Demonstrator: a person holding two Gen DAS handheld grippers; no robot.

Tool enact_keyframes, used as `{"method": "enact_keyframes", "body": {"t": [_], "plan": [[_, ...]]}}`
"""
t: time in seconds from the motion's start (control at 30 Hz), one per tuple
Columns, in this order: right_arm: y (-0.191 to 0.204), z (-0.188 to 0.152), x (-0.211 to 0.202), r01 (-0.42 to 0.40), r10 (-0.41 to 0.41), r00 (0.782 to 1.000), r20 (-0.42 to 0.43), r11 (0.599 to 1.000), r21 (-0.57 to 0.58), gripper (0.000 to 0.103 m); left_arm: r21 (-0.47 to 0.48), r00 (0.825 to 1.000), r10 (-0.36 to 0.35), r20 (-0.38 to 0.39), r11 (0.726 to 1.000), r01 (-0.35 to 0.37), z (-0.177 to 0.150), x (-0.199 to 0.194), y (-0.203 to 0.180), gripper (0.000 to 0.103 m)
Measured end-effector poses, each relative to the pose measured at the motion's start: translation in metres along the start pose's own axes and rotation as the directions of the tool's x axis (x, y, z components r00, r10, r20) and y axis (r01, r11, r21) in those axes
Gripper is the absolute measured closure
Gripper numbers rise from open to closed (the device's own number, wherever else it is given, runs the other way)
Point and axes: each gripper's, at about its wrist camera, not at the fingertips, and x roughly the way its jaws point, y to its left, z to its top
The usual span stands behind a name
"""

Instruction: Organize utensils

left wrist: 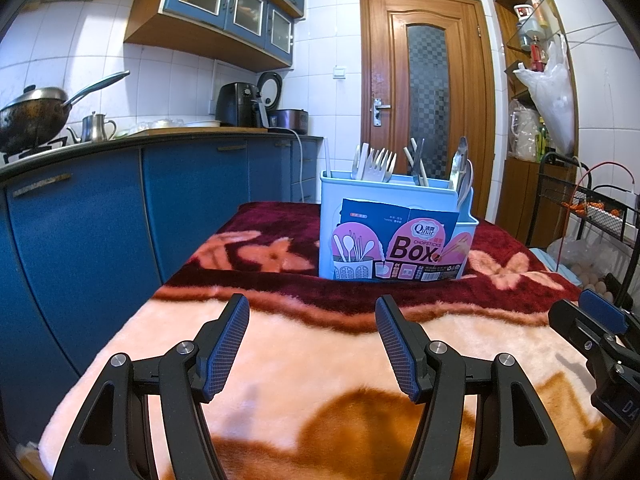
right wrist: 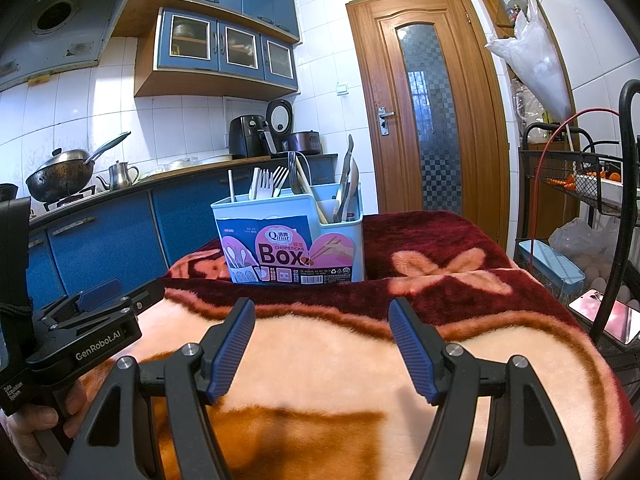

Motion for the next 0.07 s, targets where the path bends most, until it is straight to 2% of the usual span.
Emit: {"method": "enact_keyframes", "body": {"t": [0.07], "plan": [[-0.0001,0.0001,0.0001,0.000,0.000,1.000,-0.001,1.000,0.000,0.031,0.002,1.000,0.000,0.000,1.000,0.000,0.0008,-0.0006,-0.0004,0.036]]}}
